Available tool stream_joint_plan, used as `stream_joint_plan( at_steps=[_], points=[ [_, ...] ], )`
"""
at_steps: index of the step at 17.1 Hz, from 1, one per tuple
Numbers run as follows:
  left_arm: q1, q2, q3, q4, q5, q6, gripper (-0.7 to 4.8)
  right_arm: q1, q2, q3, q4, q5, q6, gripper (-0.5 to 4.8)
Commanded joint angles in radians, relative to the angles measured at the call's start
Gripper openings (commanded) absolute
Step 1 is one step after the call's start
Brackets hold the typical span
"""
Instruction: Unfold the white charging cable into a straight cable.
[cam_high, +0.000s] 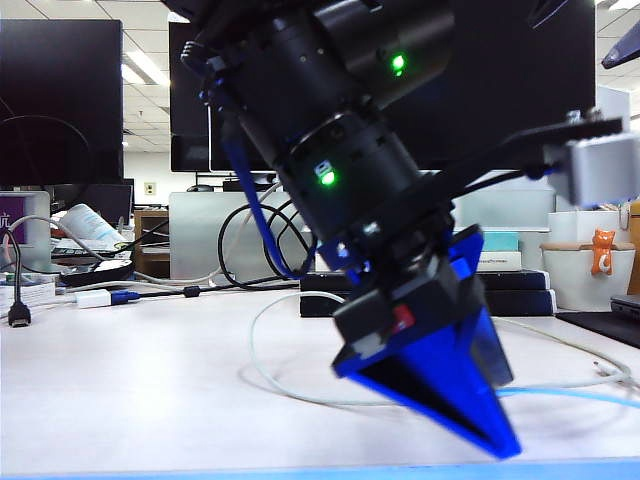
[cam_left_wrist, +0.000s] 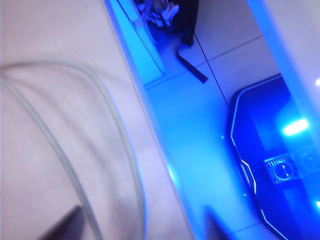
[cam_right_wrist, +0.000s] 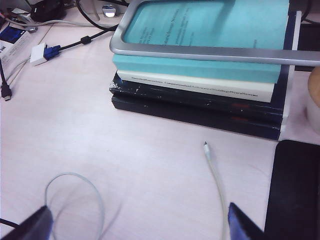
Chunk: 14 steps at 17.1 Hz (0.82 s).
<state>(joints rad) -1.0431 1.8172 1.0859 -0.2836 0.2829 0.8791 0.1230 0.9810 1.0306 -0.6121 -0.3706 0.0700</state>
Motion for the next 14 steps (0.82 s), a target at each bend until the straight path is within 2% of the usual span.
stream_joint_plan(
  at_steps=[1, 2, 3, 4, 6, 7, 9, 11, 14],
  points=[
    [-0.001, 0.001, 0.013, 0.031, 0.002, -0.004, 2.36, 0.002, -0.002, 0.003, 0.008, -0.006, -0.003, 3.1],
    [-0.001, 0.006, 0.018, 0.031, 0.005, -0.013, 2.3, 0.002, -0.002, 0.003, 0.008, -0.007, -0.003, 3.1],
    [-0.001, 0.014, 0.024, 0.034, 0.006, -0.021, 1.97, 0.002, -0.002, 0.003, 0.008, -0.008, -0.003, 3.1],
    [-0.002, 0.055, 0.046, 0.036, -0.011, -0.043, 0.72, 0.002, -0.002, 0.003, 0.008, -0.018, -0.003, 3.1],
    [-0.002, 0.065, 0.049, 0.037, -0.017, -0.049, 0.42, 0.002, -0.002, 0.003, 0.008, -0.017, -0.003, 3.1],
    [-0.003, 0.064, 0.05, 0.04, -0.017, -0.049, 0.06, 0.002, -0.002, 0.003, 0.008, -0.017, -0.003, 3.1],
    [-0.003, 0.063, 0.089, 0.028, -0.067, -0.061, -0.06, 0.002, -0.001, 0.003, 0.011, -0.016, -0.003, 3.1],
    [-0.003, 0.05, 0.156, -0.039, -0.117, -0.059, -0.06, 0.002, 0.0, 0.003, 0.011, -0.016, -0.003, 3.1],
    [0.005, -0.003, 0.267, -0.136, -0.262, -0.048, -0.06, 0.001, 0.0, 0.003, 0.014, -0.013, -0.004, 3.11]
  ],
)
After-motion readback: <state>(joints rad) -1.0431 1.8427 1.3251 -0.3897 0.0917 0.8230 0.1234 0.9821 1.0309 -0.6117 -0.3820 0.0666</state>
